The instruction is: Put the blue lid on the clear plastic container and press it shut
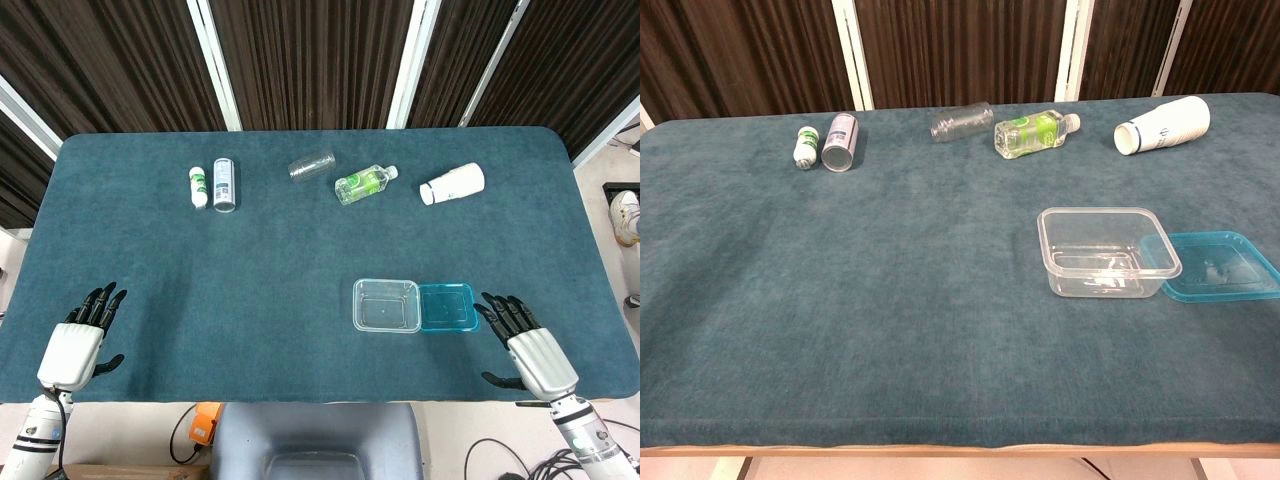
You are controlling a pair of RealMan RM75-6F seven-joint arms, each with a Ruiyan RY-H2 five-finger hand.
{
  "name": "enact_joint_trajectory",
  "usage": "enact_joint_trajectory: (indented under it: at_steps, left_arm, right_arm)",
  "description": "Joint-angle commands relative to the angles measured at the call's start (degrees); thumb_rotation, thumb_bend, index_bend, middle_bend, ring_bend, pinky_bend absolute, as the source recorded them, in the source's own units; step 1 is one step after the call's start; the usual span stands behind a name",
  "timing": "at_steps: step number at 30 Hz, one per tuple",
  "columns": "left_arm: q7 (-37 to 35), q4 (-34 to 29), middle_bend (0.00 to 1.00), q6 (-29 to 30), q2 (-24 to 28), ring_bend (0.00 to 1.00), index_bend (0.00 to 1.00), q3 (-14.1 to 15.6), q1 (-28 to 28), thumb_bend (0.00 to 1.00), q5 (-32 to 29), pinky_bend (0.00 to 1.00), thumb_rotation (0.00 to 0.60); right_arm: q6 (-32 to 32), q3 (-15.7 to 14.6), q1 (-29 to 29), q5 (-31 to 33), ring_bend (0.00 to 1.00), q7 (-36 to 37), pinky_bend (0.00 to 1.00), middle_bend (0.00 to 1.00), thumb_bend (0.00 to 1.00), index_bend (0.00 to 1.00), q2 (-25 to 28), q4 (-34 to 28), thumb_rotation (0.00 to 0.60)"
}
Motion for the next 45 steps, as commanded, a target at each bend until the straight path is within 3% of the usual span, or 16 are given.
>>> enact_joint_trajectory:
  at_steps: [1,14,18,26,45]
  left_arm:
    - [-0.3,-0.08,0.0,-0.1,0.04,0.07,0.02,0.0,-0.01,0.42,0.05,0.33,0.6]
    - [-2.34,-0.64,0.0,-1.05,0.61,0.08,0.03,0.09,-0.52,0.42,0.77,0.33,0.6]
    - [-3.29,-1.46,0.0,-2.03,1.49,0.08,0.04,0.3,-0.59,0.42,0.26,0.33,0.6]
    - [-3.8,-1.93,0.0,-1.45,1.84,0.08,0.06,-0.06,-0.14,0.42,-0.29,0.33,0.6]
    - [-1.69,-2.13,0.0,-1.12,1.49,0.08,0.07,-0.64,0.29,0.42,-1.4,0.33,0.6]
  right_arm:
    - [-0.04,0.14,-0.03,0.21,0.0,-0.09,0.11,0.0,0.12,0.0,-0.05,-0.04,0.6]
    - [-5.02,1.82,1.58,5.15,0.0,-1.57,0.11,0.0,0.12,0.0,1.13,-1.26,0.6]
    - [-11.28,3.81,4.38,10.13,0.0,-5.26,0.11,0.0,0.12,0.0,1.09,-1.77,0.6]
    - [-25.48,6.2,12.49,15.47,0.01,-5.8,0.1,0.01,0.12,0.0,2.68,-1.69,0.6]
    - [-40.27,6.74,21.61,22.16,0.04,-7.87,0.1,0.07,0.12,0.0,-1.8,6.65,0.6]
